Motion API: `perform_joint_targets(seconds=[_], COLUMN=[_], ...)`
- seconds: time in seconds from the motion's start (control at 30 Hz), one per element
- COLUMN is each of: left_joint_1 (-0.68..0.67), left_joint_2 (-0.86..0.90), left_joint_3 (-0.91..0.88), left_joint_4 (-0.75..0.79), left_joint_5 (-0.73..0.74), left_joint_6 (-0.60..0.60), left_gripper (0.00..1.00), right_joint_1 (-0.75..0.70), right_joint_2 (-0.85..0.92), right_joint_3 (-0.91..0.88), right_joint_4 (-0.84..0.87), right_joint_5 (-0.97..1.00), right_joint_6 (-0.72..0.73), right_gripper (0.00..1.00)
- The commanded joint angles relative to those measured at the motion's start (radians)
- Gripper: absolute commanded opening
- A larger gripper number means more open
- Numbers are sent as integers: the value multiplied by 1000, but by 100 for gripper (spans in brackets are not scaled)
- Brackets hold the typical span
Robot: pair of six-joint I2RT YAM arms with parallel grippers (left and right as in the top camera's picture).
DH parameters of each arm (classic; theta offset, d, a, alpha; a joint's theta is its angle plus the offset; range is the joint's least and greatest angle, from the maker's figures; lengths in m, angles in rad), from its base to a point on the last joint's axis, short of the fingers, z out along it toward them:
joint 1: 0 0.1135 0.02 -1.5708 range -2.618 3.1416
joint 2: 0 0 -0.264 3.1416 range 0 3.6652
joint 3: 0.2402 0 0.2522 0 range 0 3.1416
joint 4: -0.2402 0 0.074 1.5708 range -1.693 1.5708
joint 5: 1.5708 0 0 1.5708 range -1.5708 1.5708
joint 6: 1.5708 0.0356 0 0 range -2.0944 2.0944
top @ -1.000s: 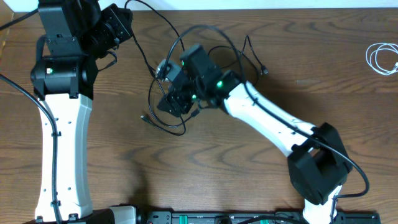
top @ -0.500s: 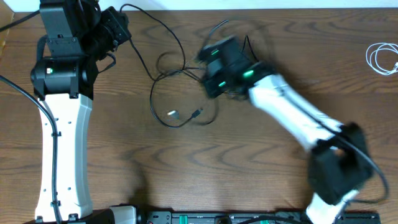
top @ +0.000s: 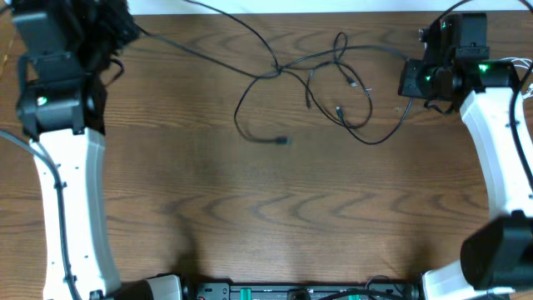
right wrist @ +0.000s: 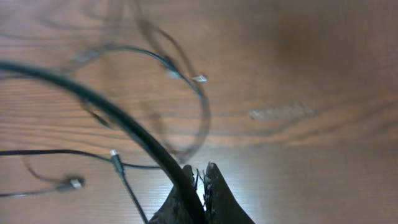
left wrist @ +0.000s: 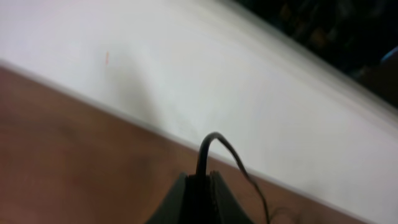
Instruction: Untangle cables
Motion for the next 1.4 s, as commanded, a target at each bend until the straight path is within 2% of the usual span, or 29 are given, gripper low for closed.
perform_joint_targets(seconds=[0.0,0.13,0.27,0.43,0.63,0.8,1.0,1.03,1.1,1.13,1.23,1.37], left_joint_1=[24,42,64,96,137,146,146,145,145,141,97,-11], left_joint_2=[-125,-223,-299,-351,-351,-330,-278,-248,-217,-196,-132,-44], left_joint_3=[23,23,23,23,23,23,23,23,23,23,23,22], left_joint_4=[110,267,364,412,432,374,163,85,17,-22,-126,-232], left_joint_5=[11,-20,-161,-304,-370,-338,-69,39,122,163,211,211], left_joint_6=[21,21,21,26,41,43,44,44,44,44,76,162], left_gripper=[7,7,8,8,7,7,8,7,8,7,8,8], right_joint_1=[-23,-31,-45,-77,-137,-167,-151,-151,-151,-151,-151,-151], right_joint_2=[91,211,294,321,321,321,319,317,315,314,312,312], right_joint_3=[-1,-1,-1,-1,-1,-1,9,37,82,106,185,269], right_joint_4=[-9,-7,1,11,17,6,13,1,-22,-37,-93,-169], right_joint_5=[59,61,66,83,136,120,54,41,-23,-55,-104,-120], right_joint_6=[43,43,43,44,58,31,-30,-38,-85,-106,-127,-148], right_gripper=[1,1,1,1,1,1,2,7,19,30,49,63])
